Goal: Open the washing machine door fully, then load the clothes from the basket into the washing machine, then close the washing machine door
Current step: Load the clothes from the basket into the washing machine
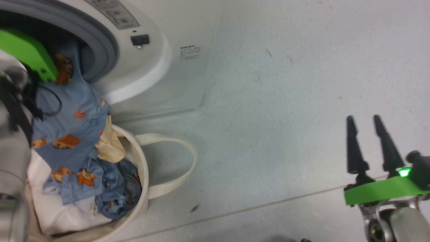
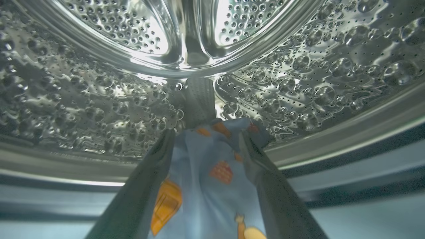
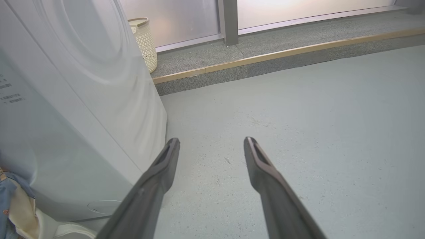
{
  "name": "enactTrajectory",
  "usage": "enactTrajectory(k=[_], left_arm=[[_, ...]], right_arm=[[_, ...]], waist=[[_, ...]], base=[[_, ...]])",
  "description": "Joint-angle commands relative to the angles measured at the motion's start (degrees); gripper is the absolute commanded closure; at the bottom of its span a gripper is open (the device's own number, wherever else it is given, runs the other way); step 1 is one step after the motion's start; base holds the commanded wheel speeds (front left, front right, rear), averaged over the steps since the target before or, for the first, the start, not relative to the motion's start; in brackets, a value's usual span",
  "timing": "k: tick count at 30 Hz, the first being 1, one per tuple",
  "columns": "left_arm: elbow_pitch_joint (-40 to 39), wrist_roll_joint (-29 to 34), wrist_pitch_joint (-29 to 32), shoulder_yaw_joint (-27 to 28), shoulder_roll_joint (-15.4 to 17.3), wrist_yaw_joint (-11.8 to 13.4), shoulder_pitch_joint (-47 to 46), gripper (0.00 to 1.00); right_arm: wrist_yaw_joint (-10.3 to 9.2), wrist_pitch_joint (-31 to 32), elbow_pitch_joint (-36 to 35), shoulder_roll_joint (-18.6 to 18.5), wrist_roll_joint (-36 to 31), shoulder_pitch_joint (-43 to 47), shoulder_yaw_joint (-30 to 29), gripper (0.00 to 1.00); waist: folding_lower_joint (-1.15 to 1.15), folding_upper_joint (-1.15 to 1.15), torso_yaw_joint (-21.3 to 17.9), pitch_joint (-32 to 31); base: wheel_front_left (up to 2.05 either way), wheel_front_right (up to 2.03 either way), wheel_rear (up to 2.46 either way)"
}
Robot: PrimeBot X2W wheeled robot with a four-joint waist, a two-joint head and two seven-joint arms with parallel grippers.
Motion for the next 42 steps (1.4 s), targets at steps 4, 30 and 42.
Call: enactTrajectory(k=[4,30,42], left_arm=[[-0.7,-2.0,-4.8,2.1,1.2,0.1,3.9,0.00],[-33.2,0.0,-11.1,8.0,-1.4,-6.7,41.8,0.00],[-44.5,1.4,-11.1,9.7,-3.0,-6.9,55.7,0.00]], right_arm=[[0.05,-0.2,0.7,-1.3,1.0,-0.3,3.4,0.00],[0.05,-3.8,9.5,-2.5,6.0,-1.3,13.2,0.00],[0.05,-3.8,9.2,-2.9,4.2,1.7,10.9,0.00]], waist=[[0.00,0.00,0.5,-4.7],[0.00,0.00,10.1,-28.2],[0.00,0.00,13.2,-31.4]], base=[[0.00,0.00,0.00],[0.00,0.00,0.00],[0.00,0.00,0.00]])
